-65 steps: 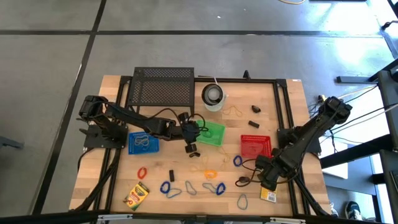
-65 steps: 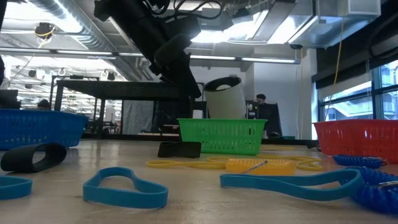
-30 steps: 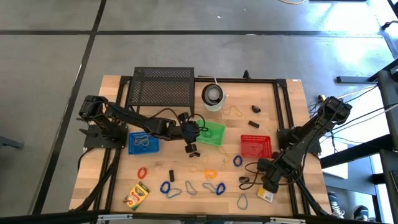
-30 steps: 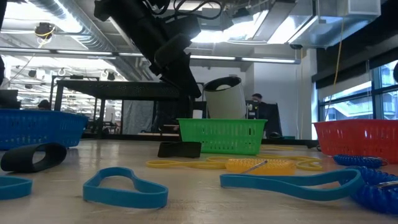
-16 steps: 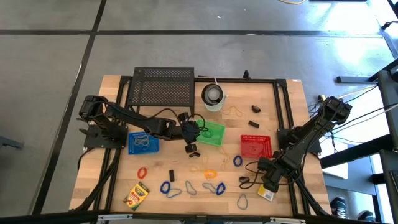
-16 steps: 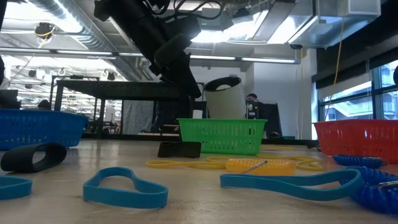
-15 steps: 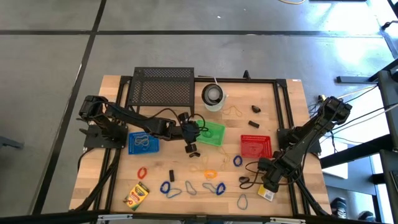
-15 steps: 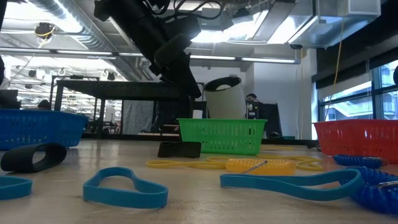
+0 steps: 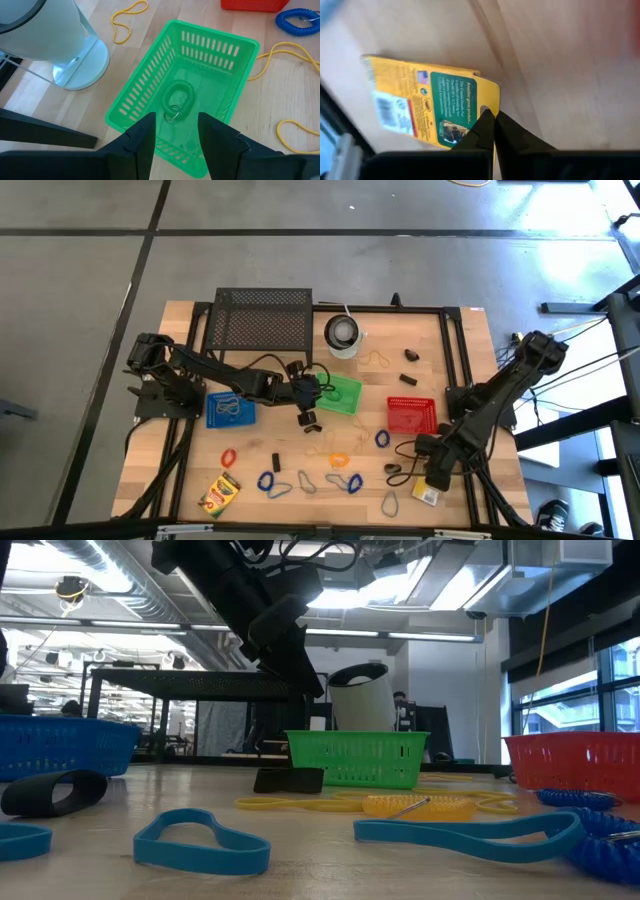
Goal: Pick & Place Office Desk Supplies
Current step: Put the crayon box into the red bin
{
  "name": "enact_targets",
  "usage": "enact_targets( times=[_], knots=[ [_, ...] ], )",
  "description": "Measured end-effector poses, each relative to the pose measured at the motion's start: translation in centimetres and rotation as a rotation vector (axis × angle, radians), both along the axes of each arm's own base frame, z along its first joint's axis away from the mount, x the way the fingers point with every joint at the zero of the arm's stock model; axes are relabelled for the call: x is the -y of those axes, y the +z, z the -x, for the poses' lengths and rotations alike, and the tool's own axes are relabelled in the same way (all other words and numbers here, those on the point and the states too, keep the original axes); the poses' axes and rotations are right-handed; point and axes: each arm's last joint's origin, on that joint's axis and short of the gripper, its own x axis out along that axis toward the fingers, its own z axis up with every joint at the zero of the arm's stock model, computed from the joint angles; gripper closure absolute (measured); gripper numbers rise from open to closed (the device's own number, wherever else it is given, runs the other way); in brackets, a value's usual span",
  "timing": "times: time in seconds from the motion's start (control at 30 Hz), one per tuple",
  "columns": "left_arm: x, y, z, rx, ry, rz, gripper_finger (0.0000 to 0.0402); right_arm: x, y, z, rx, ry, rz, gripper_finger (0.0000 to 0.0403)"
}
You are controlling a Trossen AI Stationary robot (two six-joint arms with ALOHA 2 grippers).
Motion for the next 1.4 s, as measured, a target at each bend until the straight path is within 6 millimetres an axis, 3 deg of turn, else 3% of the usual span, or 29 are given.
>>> enact_targets(
  times=[0.37,0.7,0.93,1.17,1.27,1.4],
  knots=[
    [0.0,0.0,0.0,0.000,0.001,0.000,0.0261,-1.5,6.4,-1.5,0.612,0.110,0.243,0.0400],
    [0.0,0.0,0.0,0.000,0.000,0.000,0.0261,-1.1,9.3,-2.7,0.994,0.160,0.753,0.0393],
    [0.0,0.0,0.0,0.000,0.001,0.000,0.0261,-0.1,10.0,-3.4,1.097,0.051,1.027,0.0394],
    [0.0,0.0,0.0,0.000,0.001,-0.001,0.0261,1.2,10.4,-4.5,1.080,0.006,1.210,0.0394],
    [0.0,0.0,0.0,-0.003,-0.005,-0.005,0.0261,1.8,10.5,-5.1,1.068,-0.045,1.228,0.0394],
    [0.2,0.0,0.0,-0.003,-0.011,-0.005,0.0261,2.5,10.2,-5.8,1.047,-0.116,1.122,0.0394]
  ],
)
